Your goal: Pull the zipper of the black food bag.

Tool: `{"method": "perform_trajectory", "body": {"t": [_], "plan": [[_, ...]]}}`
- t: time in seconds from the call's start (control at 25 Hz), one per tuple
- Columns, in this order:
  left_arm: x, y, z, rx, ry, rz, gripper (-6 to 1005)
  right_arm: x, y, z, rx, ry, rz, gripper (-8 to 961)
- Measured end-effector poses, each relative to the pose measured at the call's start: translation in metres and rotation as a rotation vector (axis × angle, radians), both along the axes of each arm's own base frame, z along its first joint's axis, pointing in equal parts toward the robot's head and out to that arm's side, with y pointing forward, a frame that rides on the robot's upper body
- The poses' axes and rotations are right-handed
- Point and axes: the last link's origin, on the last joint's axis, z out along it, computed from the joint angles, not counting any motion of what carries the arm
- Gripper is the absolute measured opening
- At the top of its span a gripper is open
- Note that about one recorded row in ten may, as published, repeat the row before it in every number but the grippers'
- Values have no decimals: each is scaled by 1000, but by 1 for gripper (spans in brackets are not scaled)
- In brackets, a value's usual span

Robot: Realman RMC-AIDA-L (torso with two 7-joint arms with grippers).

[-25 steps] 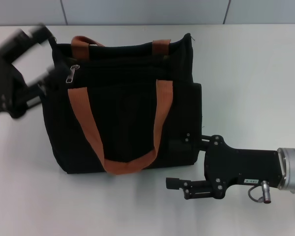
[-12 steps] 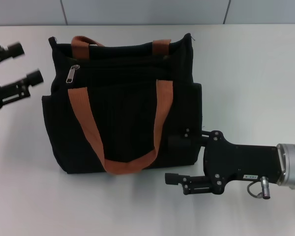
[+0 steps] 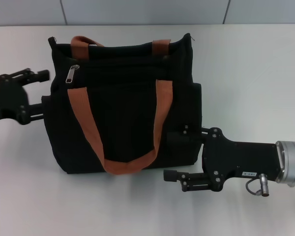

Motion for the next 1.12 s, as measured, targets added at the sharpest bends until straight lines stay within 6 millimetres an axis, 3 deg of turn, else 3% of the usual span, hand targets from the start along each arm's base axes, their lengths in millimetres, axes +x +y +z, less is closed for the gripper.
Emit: {"method": "perform_trajectory", "body": {"t": [0.24, 0.52, 0.76, 0.84, 1.12], "plan": [[7, 11, -8, 19, 33, -24, 706, -1, -2, -1, -8, 10, -4, 795], [7, 10, 3, 151, -65, -11, 695, -1, -2, 0, 0, 22, -14, 795], [13, -3, 7, 162, -140, -69, 452, -12, 0, 11, -23, 135, -49, 794], [14, -4, 6, 157, -149, -75, 214, -20, 5, 20, -63, 194, -77, 794], [22, -8, 0, 144, -185, -100, 6, -52, 37, 42, -234, 233, -160, 793]]}}
